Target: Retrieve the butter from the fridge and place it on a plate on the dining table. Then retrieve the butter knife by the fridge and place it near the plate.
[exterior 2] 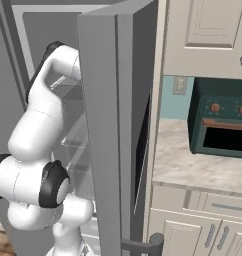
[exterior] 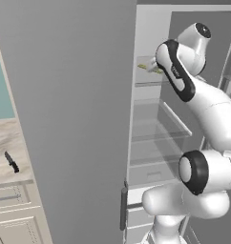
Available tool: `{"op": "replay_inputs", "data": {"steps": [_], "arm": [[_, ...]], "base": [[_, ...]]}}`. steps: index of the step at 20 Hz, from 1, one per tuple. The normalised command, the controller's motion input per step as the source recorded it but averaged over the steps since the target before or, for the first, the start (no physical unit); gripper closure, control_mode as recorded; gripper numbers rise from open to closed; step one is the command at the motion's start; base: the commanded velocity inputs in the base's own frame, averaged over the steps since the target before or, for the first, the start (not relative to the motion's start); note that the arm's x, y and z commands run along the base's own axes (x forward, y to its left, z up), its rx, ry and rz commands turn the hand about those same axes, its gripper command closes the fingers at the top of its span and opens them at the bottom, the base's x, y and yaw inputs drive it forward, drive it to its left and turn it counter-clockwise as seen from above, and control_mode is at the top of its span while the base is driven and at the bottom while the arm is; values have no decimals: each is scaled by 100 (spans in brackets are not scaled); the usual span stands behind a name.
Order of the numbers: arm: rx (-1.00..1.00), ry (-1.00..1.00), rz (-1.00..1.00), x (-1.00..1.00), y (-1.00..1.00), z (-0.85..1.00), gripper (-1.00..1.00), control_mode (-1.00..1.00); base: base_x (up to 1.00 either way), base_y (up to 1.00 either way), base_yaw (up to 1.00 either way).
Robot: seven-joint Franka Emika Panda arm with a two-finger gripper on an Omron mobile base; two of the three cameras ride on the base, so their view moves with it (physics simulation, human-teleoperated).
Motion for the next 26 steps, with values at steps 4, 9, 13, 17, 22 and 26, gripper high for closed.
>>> {"op": "replay_inputs", "data": {"steps": [4,9,13,17,22,26], "arm": [[-2,11,0,51,0,1,-100,-100],[-10,4,0,47,0,0,-100,-100],[-9,0,0,40,0,0,-100,-100],[-3,0,0,27,-2,-4,-100,-100],[-1,0,0,35,-11,-15,-100,-100],[-3,0,0,34,-1,-12,-100,-100]], "base": [[0,0,0],[0,0,0],[0,0,0],[0,0,0],[0,0,0],[0,0,0]]}}
